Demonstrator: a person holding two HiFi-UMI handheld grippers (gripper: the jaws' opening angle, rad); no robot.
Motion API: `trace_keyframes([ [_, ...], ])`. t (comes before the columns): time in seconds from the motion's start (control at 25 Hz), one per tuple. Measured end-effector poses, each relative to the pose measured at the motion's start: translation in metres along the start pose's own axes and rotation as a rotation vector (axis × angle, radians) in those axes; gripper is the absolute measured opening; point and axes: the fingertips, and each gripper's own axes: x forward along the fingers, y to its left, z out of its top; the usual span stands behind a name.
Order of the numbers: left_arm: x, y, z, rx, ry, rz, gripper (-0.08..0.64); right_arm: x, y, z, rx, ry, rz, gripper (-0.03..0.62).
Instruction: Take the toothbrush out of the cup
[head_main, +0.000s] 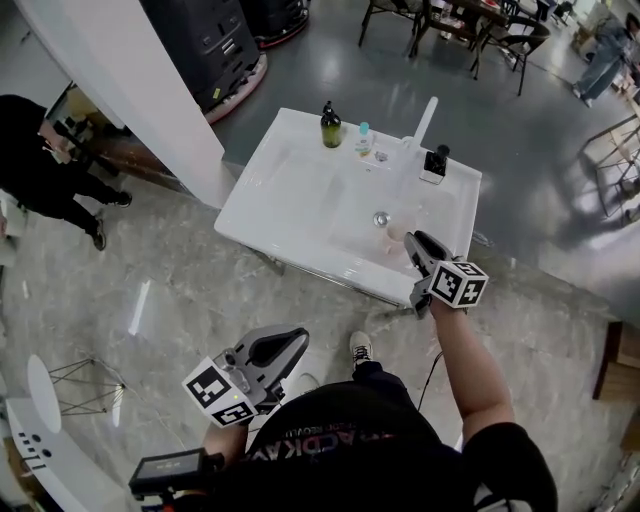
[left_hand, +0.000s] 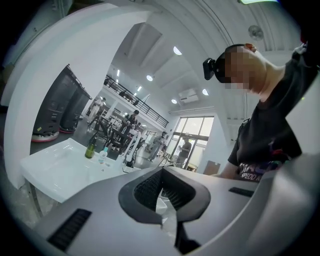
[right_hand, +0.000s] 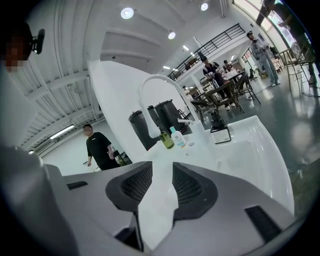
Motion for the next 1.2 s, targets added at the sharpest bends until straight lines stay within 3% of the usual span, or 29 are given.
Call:
trace_keyframes([
  [0.48, 0.007, 0.013, -0.005, -0.039, -0.025, 0.094, 0.007, 0.052, -0.092, -0.012, 0.094, 0.137, -0.185, 0.175],
  [0.84, 0.015, 0.017, -0.010, -0.072, -0.030, 0.164, 0.008, 0.078, -0.141, -0.025, 0.176, 0.193, -0.245, 0.175],
  [1.2, 0.020, 0.017, -0.015, -0.092, -0.037, 0.229, 0.008, 0.095, -0.164, -0.040, 0.242, 0.239, -0.247, 0.175],
])
